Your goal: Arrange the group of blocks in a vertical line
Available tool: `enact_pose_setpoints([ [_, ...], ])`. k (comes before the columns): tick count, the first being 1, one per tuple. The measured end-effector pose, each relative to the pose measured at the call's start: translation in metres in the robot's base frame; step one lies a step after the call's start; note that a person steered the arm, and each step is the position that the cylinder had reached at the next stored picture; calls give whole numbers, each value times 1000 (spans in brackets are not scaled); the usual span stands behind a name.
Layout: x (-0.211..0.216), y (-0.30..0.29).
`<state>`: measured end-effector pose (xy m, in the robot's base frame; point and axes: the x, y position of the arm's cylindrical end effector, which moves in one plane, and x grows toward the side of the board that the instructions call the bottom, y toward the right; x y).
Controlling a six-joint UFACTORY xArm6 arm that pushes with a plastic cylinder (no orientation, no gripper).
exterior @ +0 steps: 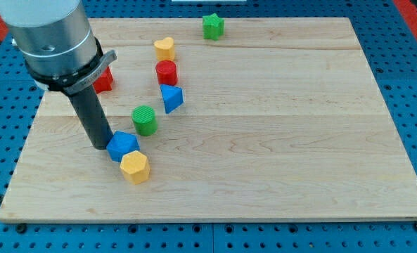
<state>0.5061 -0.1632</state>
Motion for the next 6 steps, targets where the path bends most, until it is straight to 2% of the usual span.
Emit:
enact_pose_setpoints([
  [1, 8, 0],
  [3, 13, 38],
  [4, -4, -1],
  [5, -48, -50],
  [6, -79, -23],
])
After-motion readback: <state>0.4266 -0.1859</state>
